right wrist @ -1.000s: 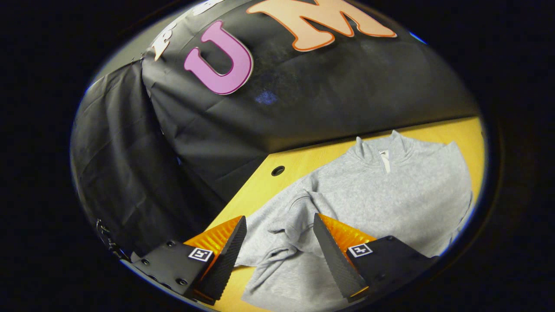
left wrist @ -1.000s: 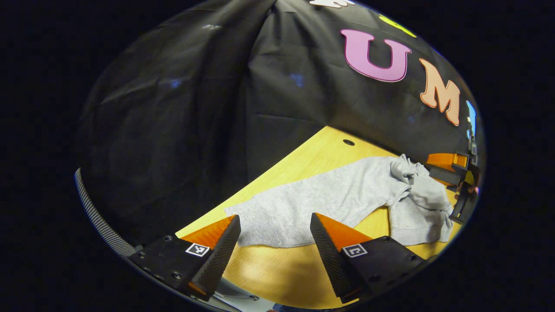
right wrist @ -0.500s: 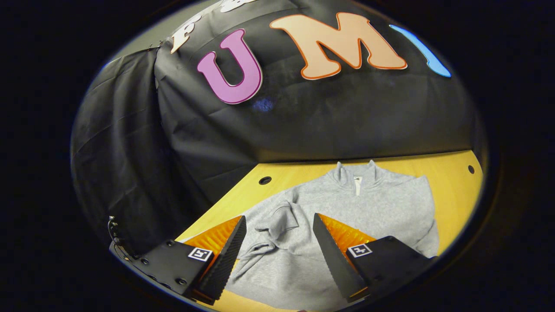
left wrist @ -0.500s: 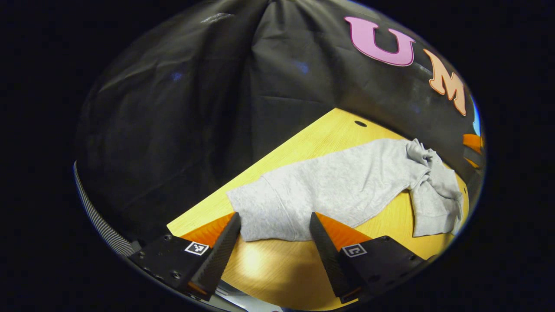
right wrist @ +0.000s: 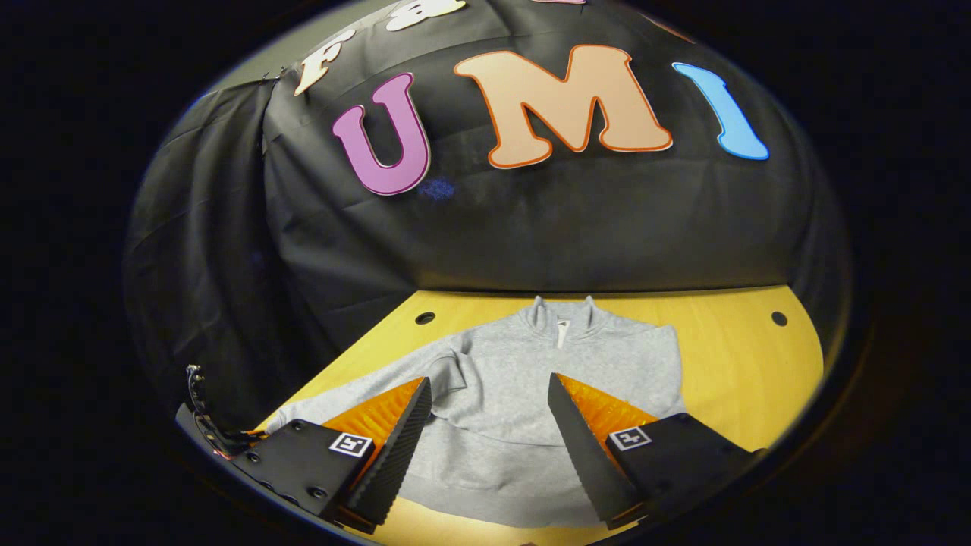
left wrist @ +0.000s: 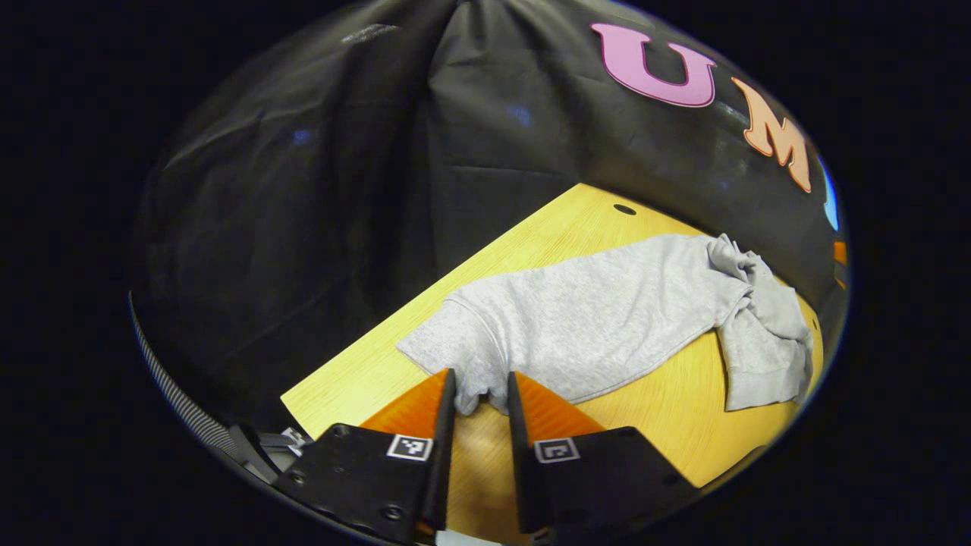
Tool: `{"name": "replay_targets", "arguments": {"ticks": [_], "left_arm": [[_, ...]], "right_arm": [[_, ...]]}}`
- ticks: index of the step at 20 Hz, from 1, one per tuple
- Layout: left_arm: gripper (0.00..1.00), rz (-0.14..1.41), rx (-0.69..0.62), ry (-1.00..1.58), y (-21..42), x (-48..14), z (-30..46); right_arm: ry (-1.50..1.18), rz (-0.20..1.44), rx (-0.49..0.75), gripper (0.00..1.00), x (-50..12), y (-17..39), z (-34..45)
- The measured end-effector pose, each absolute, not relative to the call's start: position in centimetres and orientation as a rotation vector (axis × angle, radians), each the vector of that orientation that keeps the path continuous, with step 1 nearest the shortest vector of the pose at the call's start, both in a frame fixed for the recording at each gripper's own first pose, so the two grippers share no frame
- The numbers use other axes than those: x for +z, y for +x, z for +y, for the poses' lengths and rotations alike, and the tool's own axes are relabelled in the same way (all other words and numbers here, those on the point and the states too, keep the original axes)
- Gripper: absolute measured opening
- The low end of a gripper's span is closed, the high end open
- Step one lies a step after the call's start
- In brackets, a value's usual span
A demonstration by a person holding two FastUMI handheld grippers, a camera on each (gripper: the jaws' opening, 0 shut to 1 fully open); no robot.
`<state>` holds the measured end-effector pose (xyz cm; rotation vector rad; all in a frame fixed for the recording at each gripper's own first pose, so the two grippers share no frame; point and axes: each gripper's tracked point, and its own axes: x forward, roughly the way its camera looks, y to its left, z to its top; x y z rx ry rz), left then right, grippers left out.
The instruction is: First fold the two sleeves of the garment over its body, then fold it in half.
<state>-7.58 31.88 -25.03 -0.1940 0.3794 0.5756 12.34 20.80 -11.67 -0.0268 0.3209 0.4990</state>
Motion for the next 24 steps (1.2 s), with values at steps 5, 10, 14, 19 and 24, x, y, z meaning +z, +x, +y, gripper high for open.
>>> {"name": "replay_targets", "arguments": {"ticks": [5, 10, 14, 19, 24], "left_arm": [[0.06, 0.42, 0.612, -0.156, -7.0, -24.9, 31.7], [0.0, 0.422, 0.585, -0.157, -5.5, -23.1, 30.3], [0.01, 0.382, 0.507, -0.151, -3.2, -19.8, 27.0], [0.01, 0.344, 0.351, -0.11, 1.1, -15.3, 20.3], [0.01, 0.317, 0.128, -0.018, 6.4, -11.4, 9.9]], "right_arm": [[-0.006, 0.288, 0.411, 0.97, -9.8, 11.8, 15.5], [-0.019, 0.255, 0.334, 0.97, -9.0, 10.6, 10.7], [-0.009, 0.227, 0.282, 0.97, -7.8, 9.9, 7.3], [0.0, 0.197, 0.198, 0.97, -6.9, 8.5, 2.0], [0.05, 0.184, 0.095, 0.97, -6.7, 5.9, -4.1]]}}
